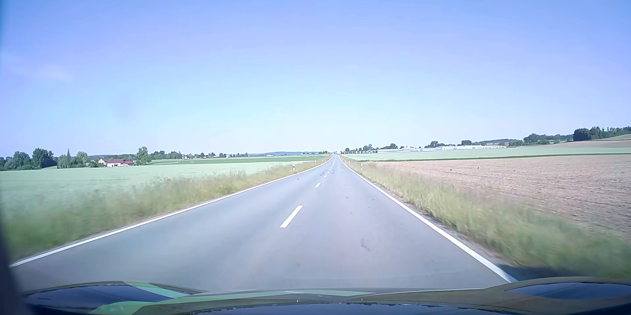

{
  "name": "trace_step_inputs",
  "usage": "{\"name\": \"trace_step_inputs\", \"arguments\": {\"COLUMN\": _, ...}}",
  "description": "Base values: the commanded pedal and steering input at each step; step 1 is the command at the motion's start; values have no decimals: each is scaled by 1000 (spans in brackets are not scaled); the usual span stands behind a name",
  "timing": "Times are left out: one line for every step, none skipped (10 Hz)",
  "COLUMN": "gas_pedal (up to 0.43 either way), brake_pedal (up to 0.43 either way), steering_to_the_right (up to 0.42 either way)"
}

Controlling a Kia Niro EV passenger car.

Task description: Follow the waypoints while adhering to traffic rules and regulations

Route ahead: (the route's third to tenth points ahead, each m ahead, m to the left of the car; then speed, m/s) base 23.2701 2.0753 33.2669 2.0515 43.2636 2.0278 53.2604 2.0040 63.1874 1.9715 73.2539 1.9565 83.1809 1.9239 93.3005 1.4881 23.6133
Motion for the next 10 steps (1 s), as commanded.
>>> {"name": "trace_step_inputs", "arguments": {"gas_pedal": 240, "brake_pedal": 0, "steering_to_the_right": 1}}
{"name": "trace_step_inputs", "arguments": {"gas_pedal": 240, "brake_pedal": 0, "steering_to_the_right": 0}}
{"name": "trace_step_inputs", "arguments": {"gas_pedal": 240, "brake_pedal": 0, "steering_to_the_right": 0}}
{"name": "trace_step_inputs", "arguments": {"gas_pedal": 240, "brake_pedal": 0, "steering_to_the_right": 0}}
{"name": "trace_step_inputs", "arguments": {"gas_pedal": 240, "brake_pedal": 0, "steering_to_the_right": 0}}
{"name": "trace_step_inputs", "arguments": {"gas_pedal": 240, "brake_pedal": 0, "steering_to_the_right": 0}}
{"name": "trace_step_inputs", "arguments": {"gas_pedal": 240, "brake_pedal": 0, "steering_to_the_right": 0}}
{"name": "trace_step_inputs", "arguments": {"gas_pedal": 240, "brake_pedal": 0, "steering_to_the_right": -1}}
{"name": "trace_step_inputs", "arguments": {"gas_pedal": 240, "brake_pedal": 0, "steering_to_the_right": -2}}
{"name": "trace_step_inputs", "arguments": {"gas_pedal": 240, "brake_pedal": 0, "steering_to_the_right": -3}}
